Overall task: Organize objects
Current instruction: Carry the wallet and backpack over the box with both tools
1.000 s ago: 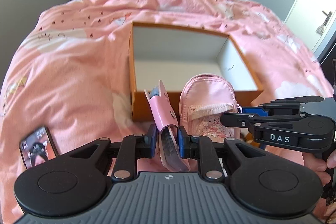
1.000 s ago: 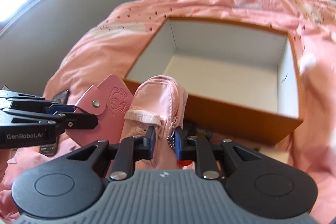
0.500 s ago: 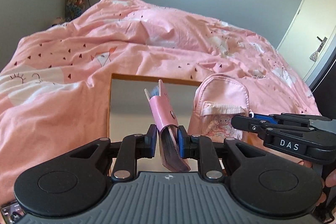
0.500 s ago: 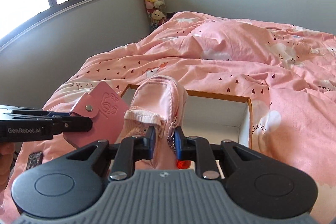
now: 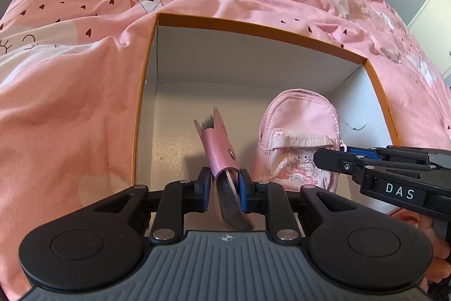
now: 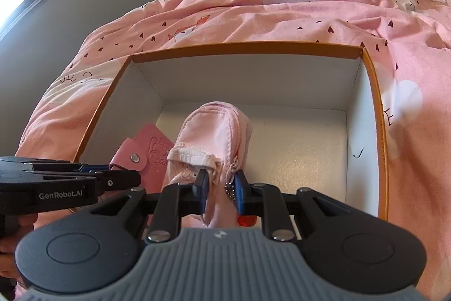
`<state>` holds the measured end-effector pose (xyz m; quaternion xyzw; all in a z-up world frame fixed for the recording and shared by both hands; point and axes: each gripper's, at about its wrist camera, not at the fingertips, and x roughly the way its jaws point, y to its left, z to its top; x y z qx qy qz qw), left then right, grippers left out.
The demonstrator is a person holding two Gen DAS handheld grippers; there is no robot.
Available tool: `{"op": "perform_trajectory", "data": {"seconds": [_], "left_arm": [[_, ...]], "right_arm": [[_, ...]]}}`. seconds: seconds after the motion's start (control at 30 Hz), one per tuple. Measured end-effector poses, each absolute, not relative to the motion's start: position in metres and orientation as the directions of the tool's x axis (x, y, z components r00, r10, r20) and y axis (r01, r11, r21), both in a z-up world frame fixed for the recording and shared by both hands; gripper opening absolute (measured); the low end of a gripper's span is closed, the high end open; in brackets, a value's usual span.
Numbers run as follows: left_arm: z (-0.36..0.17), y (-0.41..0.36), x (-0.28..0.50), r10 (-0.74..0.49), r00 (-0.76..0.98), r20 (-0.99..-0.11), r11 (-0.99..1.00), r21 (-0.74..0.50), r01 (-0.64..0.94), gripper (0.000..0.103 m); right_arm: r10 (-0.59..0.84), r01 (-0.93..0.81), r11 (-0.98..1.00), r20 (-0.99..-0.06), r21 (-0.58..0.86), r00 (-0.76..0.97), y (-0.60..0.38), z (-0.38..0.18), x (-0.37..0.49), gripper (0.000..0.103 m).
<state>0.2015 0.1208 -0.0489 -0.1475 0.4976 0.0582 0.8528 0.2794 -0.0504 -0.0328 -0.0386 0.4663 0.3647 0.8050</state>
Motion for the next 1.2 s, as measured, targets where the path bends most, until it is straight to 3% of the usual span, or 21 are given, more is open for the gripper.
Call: {"op": "perform_trajectory", "data": {"seconds": [0.23,0.5,0.57,0.63,0.83,1.0,1.2], "left_arm": [[-0.068,0.104,0.212,-0.009,0.366,-0.93,0.969,-0.098,-0.225,0.025],[-0.052,0.098,0.201,0.06,0.388,-0.92,0.982,-0.014,-0.186,0.027],[-0.042,0.101,0.193,0.057,0.426,-0.903,0.983,-0.025,-0.184,0.038],[-0.027,0.106,0.183,0.06,0.483,-0.874,0.982,-0.034,-0.184,0.041],[0.007,0.13,0.166,0.097,0.605,-0.79,0.958,-0.091,-0.272,0.041],[0.002,0.156,0.166,0.113,0.582,-0.806,0.927,-0.124,-0.353,0.039],[-0.01,0.171,0.157,0.072,0.589,-0.805,0.909,-0.19,-0.37,0.03]], "right_arm": [[0.539,-0.628,0.725,-0.8,0.282,0.263,-0.047,-0.046,0.287,0.021],[0.532,-0.649,0.713,-0.808,0.265,0.255,-0.04,-0.048,0.286,0.021],[0.518,-0.662,0.711,-0.813,0.238,0.264,-0.038,-0.048,0.285,0.021],[0.504,-0.677,0.706,-0.819,0.209,0.273,-0.035,-0.048,0.284,0.021],[0.458,-0.735,0.667,-0.846,0.124,0.273,-0.02,-0.048,0.283,0.021],[0.431,-0.752,0.641,-0.883,0.154,0.187,-0.006,-0.052,0.287,0.021],[0.417,-0.736,0.645,-0.902,0.205,0.114,0.004,-0.063,0.286,0.021]]}}
